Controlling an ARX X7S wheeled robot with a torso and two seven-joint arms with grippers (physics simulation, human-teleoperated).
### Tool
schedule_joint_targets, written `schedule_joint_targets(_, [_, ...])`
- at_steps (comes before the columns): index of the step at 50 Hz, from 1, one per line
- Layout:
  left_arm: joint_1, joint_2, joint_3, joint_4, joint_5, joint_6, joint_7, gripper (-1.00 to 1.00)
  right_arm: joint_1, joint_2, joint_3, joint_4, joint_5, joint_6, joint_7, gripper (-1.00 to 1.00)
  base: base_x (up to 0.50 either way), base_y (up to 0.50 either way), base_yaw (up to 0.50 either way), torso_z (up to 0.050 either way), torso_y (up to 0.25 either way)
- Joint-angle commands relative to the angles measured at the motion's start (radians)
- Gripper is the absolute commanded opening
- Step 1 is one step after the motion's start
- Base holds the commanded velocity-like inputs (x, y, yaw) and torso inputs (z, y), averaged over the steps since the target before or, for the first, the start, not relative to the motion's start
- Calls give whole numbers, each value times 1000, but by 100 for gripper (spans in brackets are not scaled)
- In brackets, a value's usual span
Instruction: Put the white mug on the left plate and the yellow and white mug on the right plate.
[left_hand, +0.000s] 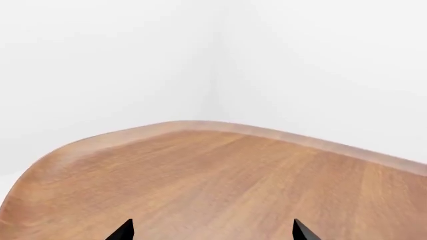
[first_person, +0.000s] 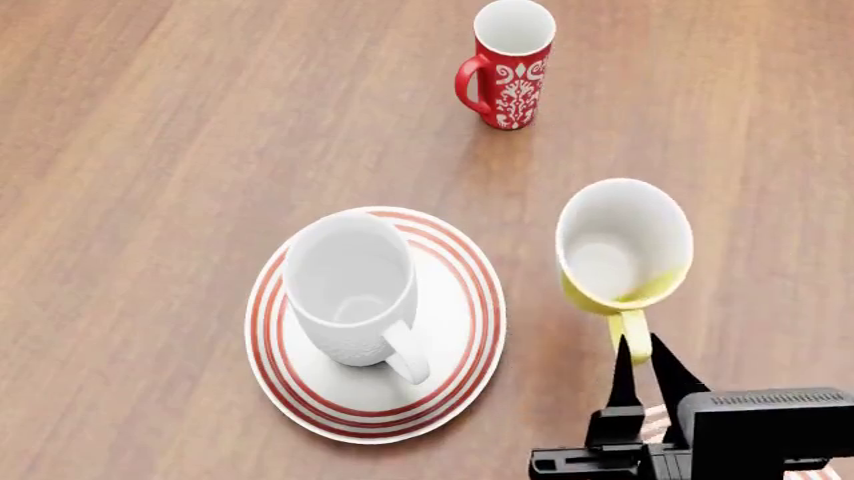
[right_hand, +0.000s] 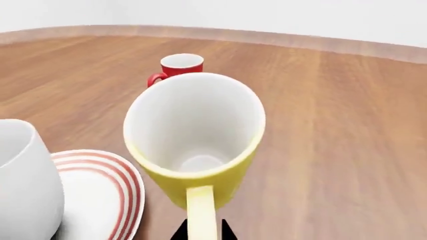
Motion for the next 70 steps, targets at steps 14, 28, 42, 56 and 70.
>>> schedule_joint_targets(14, [-11, 22, -7, -32, 17, 6, 27, 100, -381, -22, 121, -149, 23, -232, -62, -100, 0, 0, 0, 0, 1])
schedule_joint_targets(28, [-9, 18, -8, -19, 16, 2, 19, 100, -541, -27, 181, -192, 48, -323, -68, -100, 0, 0, 0, 0, 0])
schedule_joint_targets(42, [-21, 17, -4, -20, 15, -4, 15, 100, -678, -33, 240, -233, 56, -374, -56, -100, 0, 0, 0, 0, 0])
schedule_joint_targets(56, [-32, 16, 4, -20, 15, -10, 13, 100, -778, -61, 270, -183, 61, -505, -77, -100, 0, 0, 0, 0, 0])
schedule_joint_targets(70, [-43, 11, 8, -21, 12, -17, 13, 100, -713, -59, 227, -32, 50, -532, -92, -100, 0, 0, 0, 0, 1])
